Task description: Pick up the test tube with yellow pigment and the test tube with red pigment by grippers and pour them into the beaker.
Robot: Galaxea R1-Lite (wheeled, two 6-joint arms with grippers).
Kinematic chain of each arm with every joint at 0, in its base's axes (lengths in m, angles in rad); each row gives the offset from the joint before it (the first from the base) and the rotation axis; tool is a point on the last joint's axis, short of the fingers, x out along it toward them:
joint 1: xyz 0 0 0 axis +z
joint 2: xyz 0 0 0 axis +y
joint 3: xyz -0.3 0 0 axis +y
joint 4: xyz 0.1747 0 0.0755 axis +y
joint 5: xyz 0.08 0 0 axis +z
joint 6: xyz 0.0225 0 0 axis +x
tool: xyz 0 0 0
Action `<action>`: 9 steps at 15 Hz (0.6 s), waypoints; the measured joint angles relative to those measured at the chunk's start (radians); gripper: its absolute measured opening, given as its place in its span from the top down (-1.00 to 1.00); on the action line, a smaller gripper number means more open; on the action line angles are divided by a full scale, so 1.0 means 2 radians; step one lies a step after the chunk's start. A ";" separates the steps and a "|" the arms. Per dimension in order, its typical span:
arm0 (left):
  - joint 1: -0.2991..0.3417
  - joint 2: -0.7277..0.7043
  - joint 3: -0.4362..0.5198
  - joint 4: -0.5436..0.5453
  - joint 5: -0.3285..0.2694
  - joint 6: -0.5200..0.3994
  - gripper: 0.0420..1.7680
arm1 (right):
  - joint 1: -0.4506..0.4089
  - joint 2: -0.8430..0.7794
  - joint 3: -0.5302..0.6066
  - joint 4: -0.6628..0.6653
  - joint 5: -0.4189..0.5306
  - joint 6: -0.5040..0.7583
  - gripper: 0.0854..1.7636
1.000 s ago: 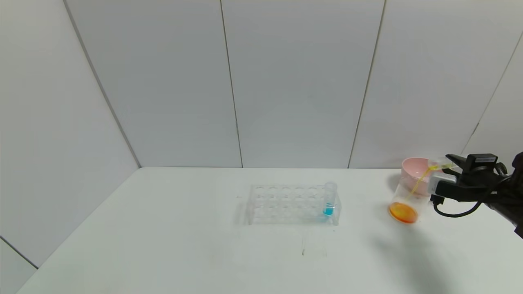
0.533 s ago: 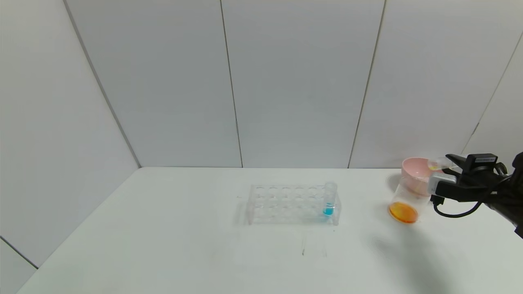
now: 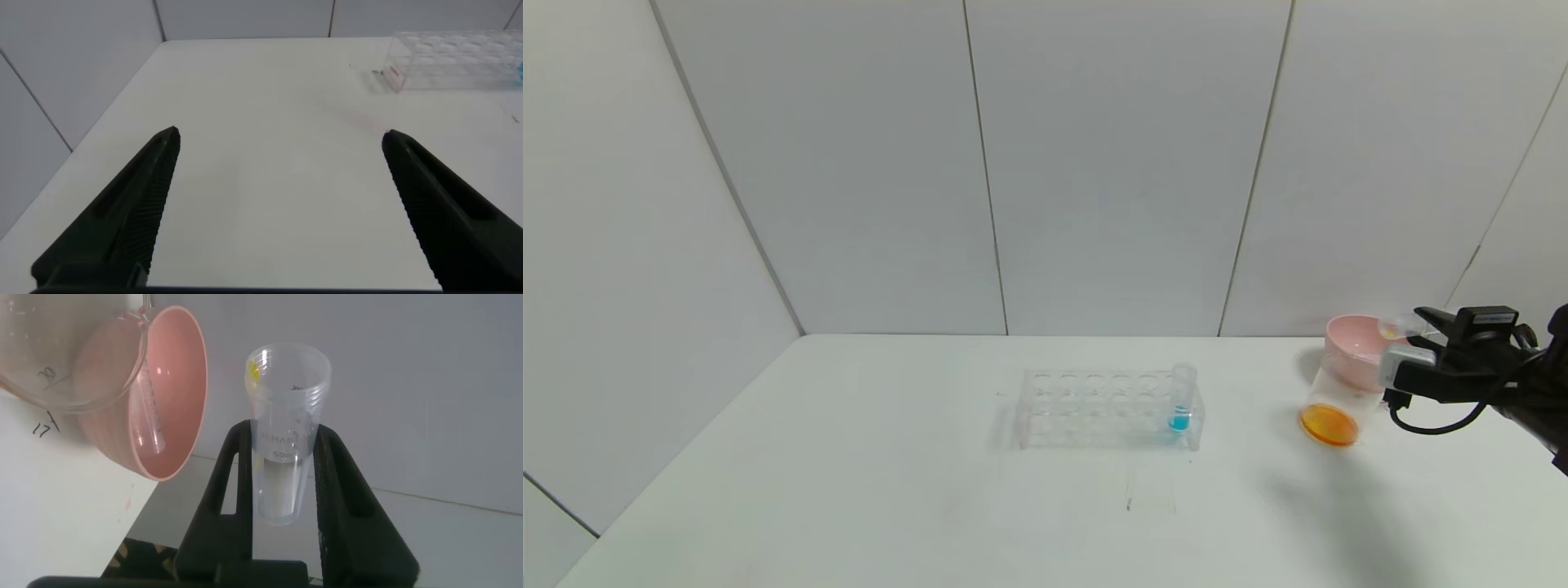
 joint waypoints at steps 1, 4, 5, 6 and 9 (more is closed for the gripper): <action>0.000 0.000 0.000 0.000 0.000 0.000 -1.00 | 0.000 0.000 -0.001 0.000 0.000 0.002 0.49; 0.000 0.000 0.000 0.000 0.000 0.000 -1.00 | 0.006 0.000 -0.026 0.004 0.002 0.054 0.49; 0.000 0.000 0.000 0.000 0.000 0.000 -1.00 | 0.010 0.001 -0.046 0.011 0.002 0.098 0.49; 0.000 0.000 0.000 0.000 0.000 0.000 -1.00 | 0.014 0.004 -0.074 0.023 0.002 0.162 0.49; 0.000 0.000 0.000 0.000 0.000 0.000 -1.00 | 0.021 0.020 -0.144 0.071 -0.008 0.395 0.49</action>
